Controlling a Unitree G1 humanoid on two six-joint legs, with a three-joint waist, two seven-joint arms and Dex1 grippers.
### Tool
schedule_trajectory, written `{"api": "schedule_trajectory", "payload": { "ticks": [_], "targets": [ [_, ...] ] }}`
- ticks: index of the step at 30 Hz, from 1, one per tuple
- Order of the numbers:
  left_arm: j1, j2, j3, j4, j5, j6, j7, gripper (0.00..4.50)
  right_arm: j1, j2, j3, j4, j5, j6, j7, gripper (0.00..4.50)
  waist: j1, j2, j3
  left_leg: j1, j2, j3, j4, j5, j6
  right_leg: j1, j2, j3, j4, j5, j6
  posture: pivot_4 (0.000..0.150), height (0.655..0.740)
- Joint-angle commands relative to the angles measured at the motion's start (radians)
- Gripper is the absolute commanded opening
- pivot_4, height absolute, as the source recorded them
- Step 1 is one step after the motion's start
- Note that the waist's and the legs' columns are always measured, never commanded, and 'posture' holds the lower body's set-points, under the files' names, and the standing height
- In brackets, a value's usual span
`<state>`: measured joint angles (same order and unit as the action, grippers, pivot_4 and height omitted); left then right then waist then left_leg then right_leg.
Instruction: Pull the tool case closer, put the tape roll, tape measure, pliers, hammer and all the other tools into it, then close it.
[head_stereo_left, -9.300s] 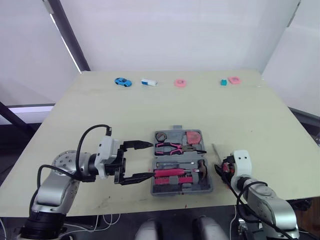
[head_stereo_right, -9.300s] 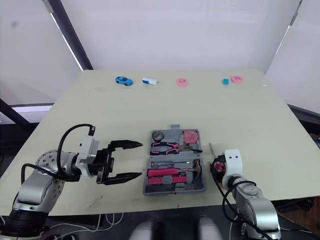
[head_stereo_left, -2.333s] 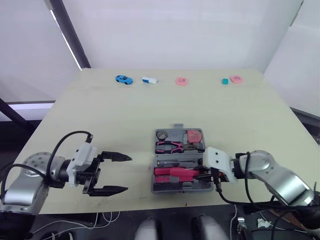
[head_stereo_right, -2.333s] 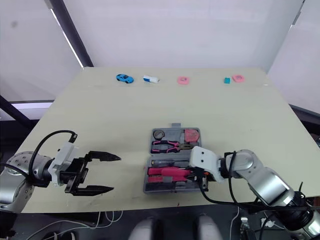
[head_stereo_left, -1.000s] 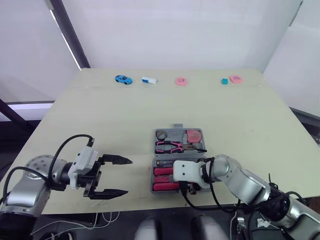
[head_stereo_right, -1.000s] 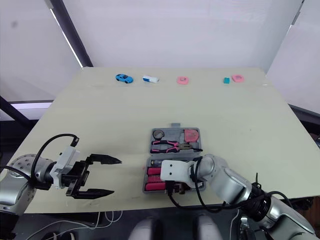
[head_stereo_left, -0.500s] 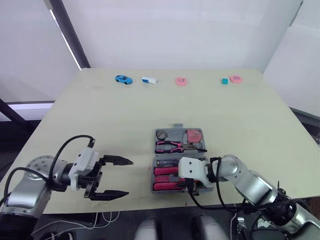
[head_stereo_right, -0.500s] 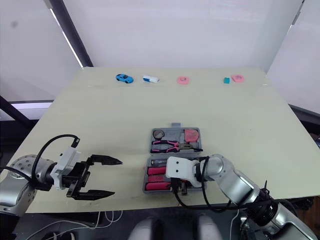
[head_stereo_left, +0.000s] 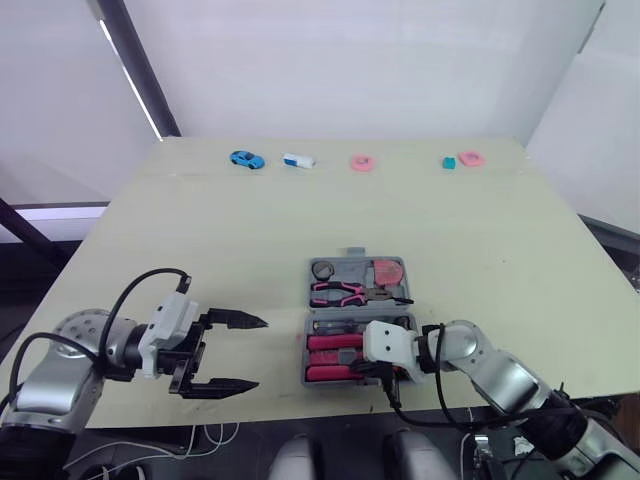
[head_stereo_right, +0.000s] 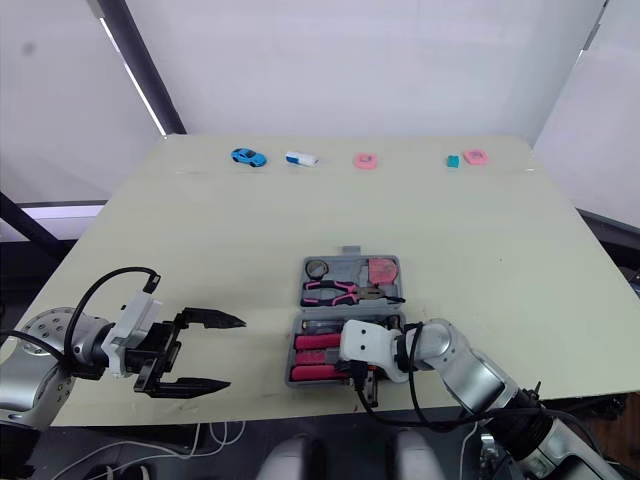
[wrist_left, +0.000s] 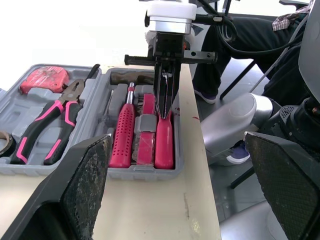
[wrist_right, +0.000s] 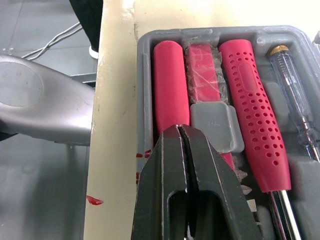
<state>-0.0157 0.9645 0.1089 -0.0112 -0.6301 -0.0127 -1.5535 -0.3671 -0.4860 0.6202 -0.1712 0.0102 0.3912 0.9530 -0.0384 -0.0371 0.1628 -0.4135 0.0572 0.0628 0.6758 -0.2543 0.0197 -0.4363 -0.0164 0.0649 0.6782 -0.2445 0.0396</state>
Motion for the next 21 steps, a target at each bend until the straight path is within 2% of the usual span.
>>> {"api": "schedule_trajectory", "payload": {
  "ticks": [1, 5, 11, 14, 18, 21],
  "targets": [
    [-0.007, 0.002, 0.022, -0.03, -0.008, 0.002, -0.048, 4.5, 0.027, -0.011, 0.027, 0.071, -0.051, -0.024, -0.004, 0.02, 0.0, 0.0, 0.0, 0.0, 0.0, 0.0, 0.0, 0.0, 0.0, 0.0, 0.0, 0.0, 0.0, 0.0, 0.0, 0.15, 0.74],
    [-0.003, -0.002, 0.025, -0.034, -0.011, 0.006, -0.042, 4.5, 0.043, 0.0, -0.027, 0.026, -0.001, -0.008, 0.0, 0.02, 0.001, -0.001, -0.001, 0.001, 0.0, 0.0, 0.0, 0.0, 0.0, 0.002, 0.0, 0.0, 0.0, 0.0, 0.0, 0.15, 0.74],
    [0.009, -0.061, 0.062, -0.067, -0.054, 0.07, 0.057, 4.5, 0.112, 0.039, -0.243, -0.113, 0.172, 0.026, -0.043, 0.02, 0.008, 0.0, 0.0, 0.0, 0.0, 0.0, 0.0, 0.0, 0.0, 0.001, 0.0, 0.0, -0.001, 0.0, 0.0, 0.15, 0.74],
    [0.013, -0.098, 0.102, -0.068, -0.069, 0.107, 0.124, 4.5, 0.179, 0.034, -0.355, -0.149, 0.202, -0.036, -0.094, 0.02, 0.008, -0.001, 0.0, 0.0, 0.0, -0.001, 0.0, 0.0, 0.0, 0.001, 0.0, 0.0, 0.0, 0.0, 0.001, 0.15, 0.74],
    [0.055, -0.138, 0.181, -0.038, -0.047, 0.143, 0.249, 4.5, 0.329, 0.009, -0.579, -0.167, 0.308, -0.127, -0.104, 0.02, 0.011, -0.001, 0.0, 0.0, 0.0, -0.001, 0.0, 0.0, 0.0, 0.002, 0.0, 0.0, -0.001, 0.002, 0.003, 0.15, 0.74],
    [0.074, -0.153, 0.204, -0.023, -0.028, 0.15, 0.285, 4.5, 0.374, -0.02, -0.638, -0.172, 0.341, -0.106, -0.102, 0.02, 0.011, 0.0, 0.0, 0.0, -0.001, -0.001, 0.0, 0.0, 0.0, 0.002, -0.001, 0.0, -0.001, 0.002, 0.004, 0.15, 0.74]
  ]
}}
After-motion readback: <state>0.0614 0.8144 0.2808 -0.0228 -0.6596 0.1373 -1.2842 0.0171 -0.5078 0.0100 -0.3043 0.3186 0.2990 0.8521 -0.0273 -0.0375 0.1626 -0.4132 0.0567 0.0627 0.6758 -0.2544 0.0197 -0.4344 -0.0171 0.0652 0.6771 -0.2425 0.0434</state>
